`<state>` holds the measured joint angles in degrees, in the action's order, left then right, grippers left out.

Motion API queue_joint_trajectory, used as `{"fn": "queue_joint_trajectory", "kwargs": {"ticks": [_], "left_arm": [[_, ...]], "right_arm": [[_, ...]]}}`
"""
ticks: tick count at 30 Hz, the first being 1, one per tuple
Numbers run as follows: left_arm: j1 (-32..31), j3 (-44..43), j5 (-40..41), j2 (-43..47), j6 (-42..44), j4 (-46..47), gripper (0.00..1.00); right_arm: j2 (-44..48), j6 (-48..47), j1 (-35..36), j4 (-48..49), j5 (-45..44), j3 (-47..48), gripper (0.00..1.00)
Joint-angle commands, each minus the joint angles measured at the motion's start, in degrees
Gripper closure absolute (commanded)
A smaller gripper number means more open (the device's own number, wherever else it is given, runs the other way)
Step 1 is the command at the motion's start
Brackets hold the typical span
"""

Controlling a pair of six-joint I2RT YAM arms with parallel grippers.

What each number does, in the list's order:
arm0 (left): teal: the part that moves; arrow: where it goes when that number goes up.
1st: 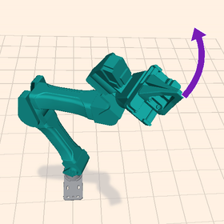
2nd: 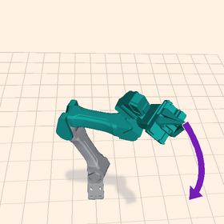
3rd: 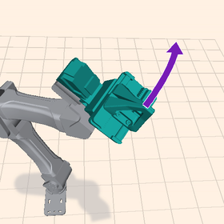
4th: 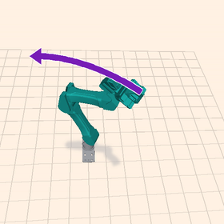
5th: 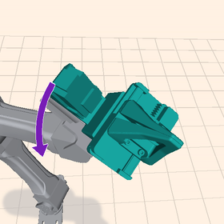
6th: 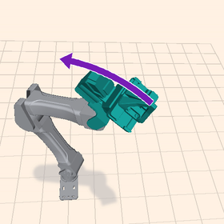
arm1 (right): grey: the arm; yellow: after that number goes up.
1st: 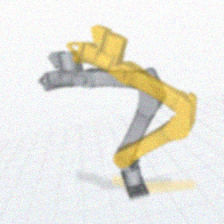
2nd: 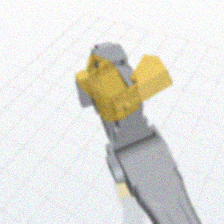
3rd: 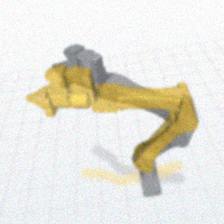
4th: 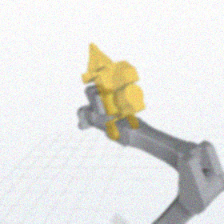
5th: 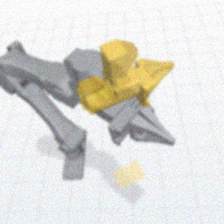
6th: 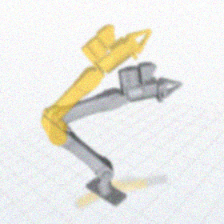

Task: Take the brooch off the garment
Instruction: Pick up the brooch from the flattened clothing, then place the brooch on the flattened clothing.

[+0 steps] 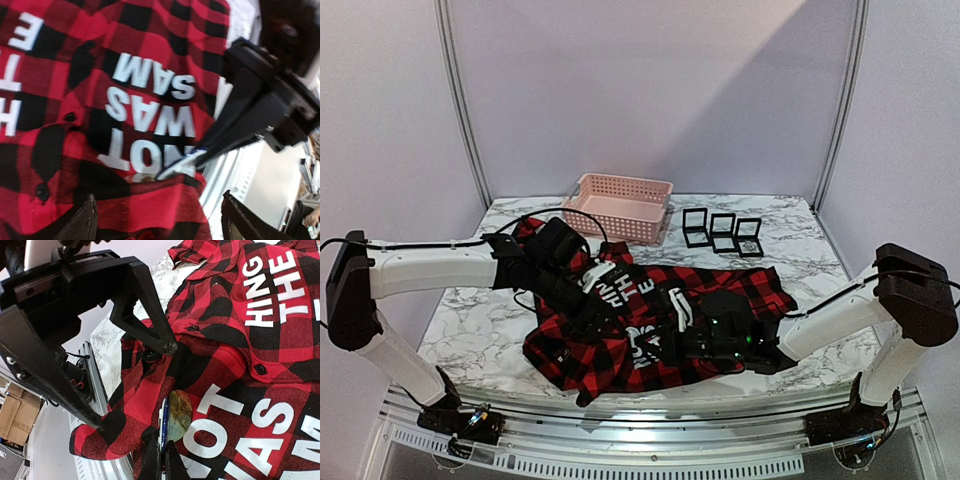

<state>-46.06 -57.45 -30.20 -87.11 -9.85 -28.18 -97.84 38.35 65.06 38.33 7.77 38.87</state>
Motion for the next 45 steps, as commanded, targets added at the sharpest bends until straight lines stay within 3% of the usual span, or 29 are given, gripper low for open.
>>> {"fn": "queue_joint_trajectory", "kwargs": {"ticks": [1,6,10,17,30,32,37,39,45], "left_arm": [[0.7,2.0,5.9,4.0,-2.6,2.3,0.14],[0.6,5.9,6.7,10.0,-8.7,8.0,0.12],[0.7,6.6,9.6,13.4,-8.8,5.4,0.11],[0.5,5.6,13.9,15.1,-5.5,-0.3,0.12],[0.4,3.1,12.9,13.8,-4.2,0.5,0.13],[0.3,3.1,12.8,13.7,-4.2,0.7,0.13],[-0.3,3.4,13.1,14.8,-2.4,0.6,0.13],[-1.3,3.4,14.5,15.6,-0.4,0.3,0.13],[-9.1,-0.3,23.3,13.0,9.5,-2.1,0.15]], "right_arm": [[1.5,-2.1,0.2,-4.6,-2.5,3.2,1.00],[0.4,-9.2,2.0,-17.8,-7.4,10.8,1.00],[-0.7,-12.6,2.0,-28.0,-10.4,16.1,1.00],[-1.8,-16.0,2.2,-38.8,-12.5,21.5,1.00],[-3.2,-24.0,4.3,-56.0,-14.0,26.6,1.00],[-2.9,-24.5,4.4,-56.6,-13.1,26.7,0.93],[1.8,-22.3,4.1,-53.2,-15.0,23.2,0.59],[5.4,-20.9,2.8,-50.1,-14.4,20.3,0.50],[15.9,-12.4,-2.8,-39.6,-13.6,9.0,0.41]]}}
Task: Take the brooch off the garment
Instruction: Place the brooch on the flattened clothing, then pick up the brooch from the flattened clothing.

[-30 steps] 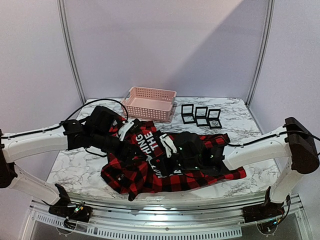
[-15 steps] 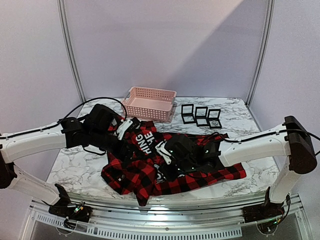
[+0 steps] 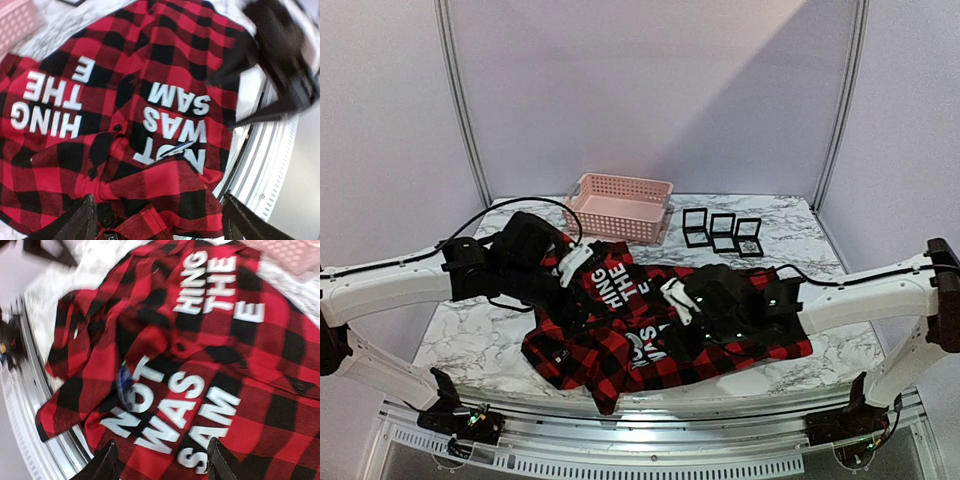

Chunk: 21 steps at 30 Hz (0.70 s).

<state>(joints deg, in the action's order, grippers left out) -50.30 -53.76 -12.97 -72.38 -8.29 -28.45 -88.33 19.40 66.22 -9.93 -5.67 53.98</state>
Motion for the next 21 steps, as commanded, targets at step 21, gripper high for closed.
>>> {"fn": "queue_joint_trajectory", "kwargs": {"ticks": [21], "left_arm": [[-18.9,-25.9,23.0,-28.8,22.1,-20.1,0.48]], "right_arm": [[18.5,17.1,-10.1,23.5,3.7,-22.5,0.40]]}}
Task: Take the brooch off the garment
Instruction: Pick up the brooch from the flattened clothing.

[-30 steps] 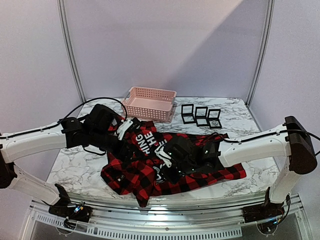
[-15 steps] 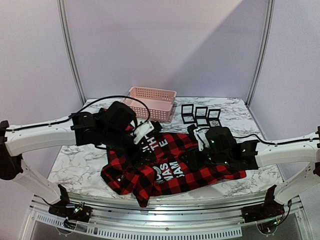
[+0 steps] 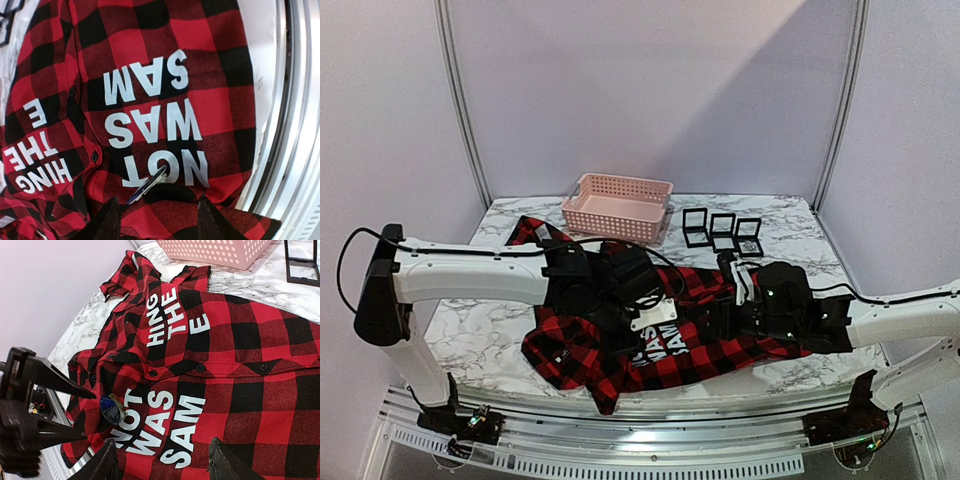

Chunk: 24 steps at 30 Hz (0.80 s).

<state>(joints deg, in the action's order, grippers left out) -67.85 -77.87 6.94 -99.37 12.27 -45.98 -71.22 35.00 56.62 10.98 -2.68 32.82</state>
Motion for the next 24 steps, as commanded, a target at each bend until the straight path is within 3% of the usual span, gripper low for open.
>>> {"fn": "queue_joint_trajectory", "kwargs": {"ticks": [1,12,24], "left_arm": [[-1.4,-1.8,3.5,-2.3,1.5,-2.6,0.49],[-2.7,-4.1,4.6,-5.6,2.2,-2.6,0.63],[-3.4,-4.4,8.8,-7.2,3.2,-0.9,0.62]], "right_arm": [[1.4,1.6,-0.6,2.7,0.7,-1.3,0.40],[0.8,2.3,-0.6,4.7,1.7,-1.7,0.40],[1.0,2.7,-0.6,5.6,2.1,-2.4,0.39]]}}
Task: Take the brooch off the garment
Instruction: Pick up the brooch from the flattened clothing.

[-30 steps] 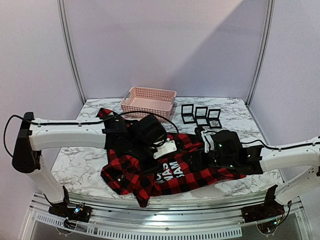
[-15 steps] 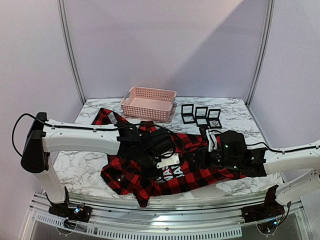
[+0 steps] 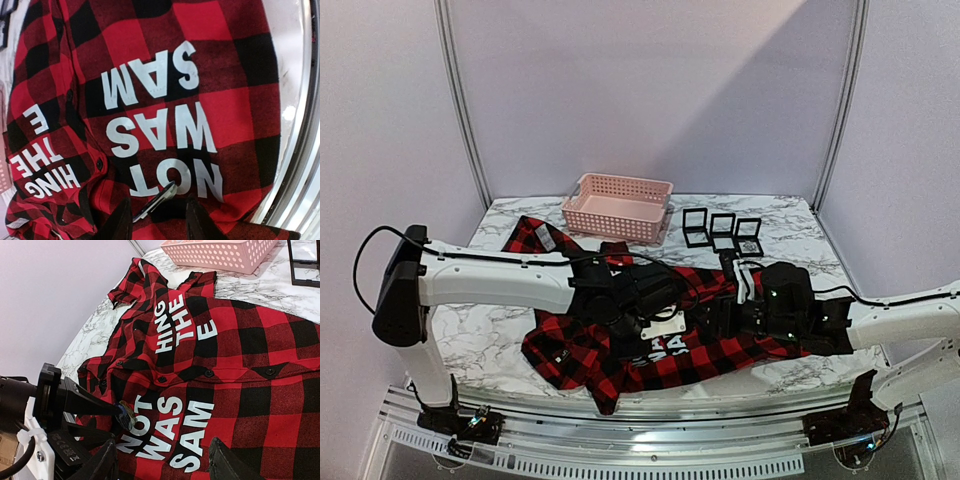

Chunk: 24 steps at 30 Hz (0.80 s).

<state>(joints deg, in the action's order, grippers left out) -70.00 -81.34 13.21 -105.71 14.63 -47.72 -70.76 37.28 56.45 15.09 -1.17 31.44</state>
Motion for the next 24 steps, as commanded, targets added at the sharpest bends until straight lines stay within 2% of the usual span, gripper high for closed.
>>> {"fn": "queue_joint_trajectory", "kwargs": {"ticks": [1,9,15,24], "left_arm": [[-1.4,-0.8,2.9,-0.7,1.1,1.2,0.62],[-1.5,-1.5,4.5,-1.9,2.9,1.5,0.64],[-1.5,-1.8,4.6,-2.7,3.1,1.2,0.71],[-1.5,-2.2,4.9,-4.0,3.4,1.0,0.72]], "right_arm": [[0.3,0.6,-0.4,1.7,0.5,-1.0,0.39],[-0.5,1.4,-0.4,2.7,2.8,-1.4,0.39],[-0.2,1.6,-0.4,2.6,2.5,-1.6,0.39],[-0.3,2.0,-0.4,2.8,2.7,-1.6,0.39]]}}
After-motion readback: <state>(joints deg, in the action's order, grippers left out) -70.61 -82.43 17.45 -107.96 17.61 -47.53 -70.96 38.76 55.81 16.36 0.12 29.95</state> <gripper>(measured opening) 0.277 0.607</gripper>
